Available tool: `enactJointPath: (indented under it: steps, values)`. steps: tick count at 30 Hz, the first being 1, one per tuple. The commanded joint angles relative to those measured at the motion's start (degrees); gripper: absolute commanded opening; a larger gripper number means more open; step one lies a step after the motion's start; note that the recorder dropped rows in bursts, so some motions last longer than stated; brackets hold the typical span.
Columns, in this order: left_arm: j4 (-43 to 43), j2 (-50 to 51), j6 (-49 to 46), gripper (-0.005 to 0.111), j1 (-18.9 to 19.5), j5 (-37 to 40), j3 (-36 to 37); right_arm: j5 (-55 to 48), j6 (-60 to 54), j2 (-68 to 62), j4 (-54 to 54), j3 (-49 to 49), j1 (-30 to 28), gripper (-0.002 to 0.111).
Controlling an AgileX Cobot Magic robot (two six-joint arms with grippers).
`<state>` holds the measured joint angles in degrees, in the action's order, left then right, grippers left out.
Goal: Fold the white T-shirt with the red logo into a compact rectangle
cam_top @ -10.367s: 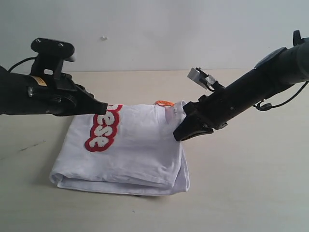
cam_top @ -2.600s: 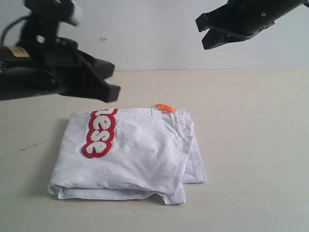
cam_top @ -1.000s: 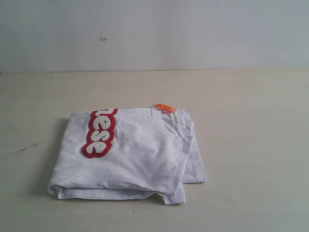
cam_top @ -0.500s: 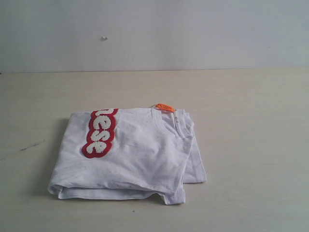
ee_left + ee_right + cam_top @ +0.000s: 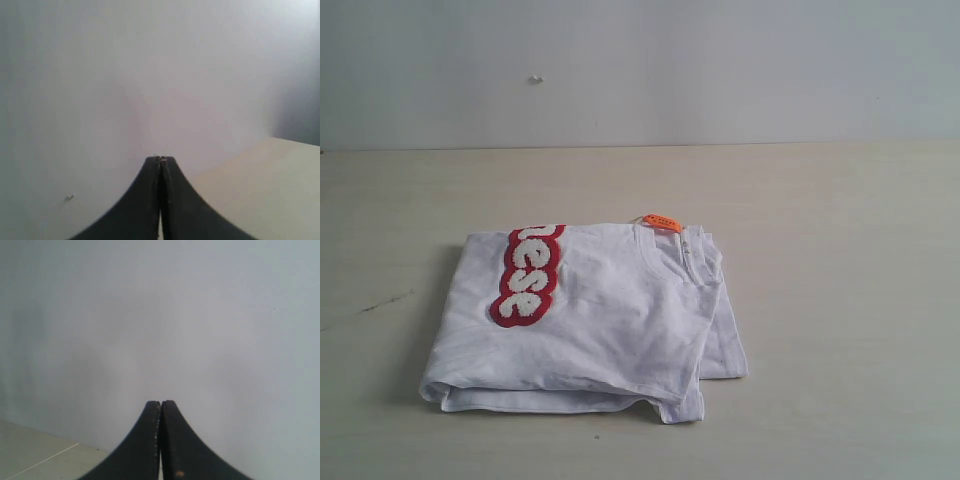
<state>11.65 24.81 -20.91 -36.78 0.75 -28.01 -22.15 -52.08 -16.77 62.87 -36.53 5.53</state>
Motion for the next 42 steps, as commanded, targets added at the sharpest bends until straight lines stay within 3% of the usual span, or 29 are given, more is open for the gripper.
enactJointPath:
  steps: [1,8,16,22,28,42]
  values:
    - [-10.9,-1.5,14.9,0.0,3.3,-5.3,4.2,-0.2,-0.3,0.1,0.1,0.1,-0.2,0.0]
    - [-12.5,-7.7,24.0,0.0,10.4,-8.2,9.0,-0.2,-0.3,0.1,0.1,0.1,-0.2,0.0]
    - [-12.5,-13.9,39.5,0.0,24.3,-8.4,9.3,-0.2,-0.2,0.1,0.1,0.1,-0.2,0.0]
    - [-16.8,-17.8,51.7,0.0,31.2,-7.3,9.3,-0.2,-0.3,0.1,0.1,0.1,-0.2,0.0]
    - [-21.9,-21.6,60.6,0.0,32.9,-6.5,9.3,-0.2,-0.2,0.1,0.1,0.1,-0.2,0.0]
    - [-21.3,-24.8,64.9,0.0,34.4,-8.0,9.3,-0.4,-0.3,0.1,0.1,0.1,-0.2,0.0]
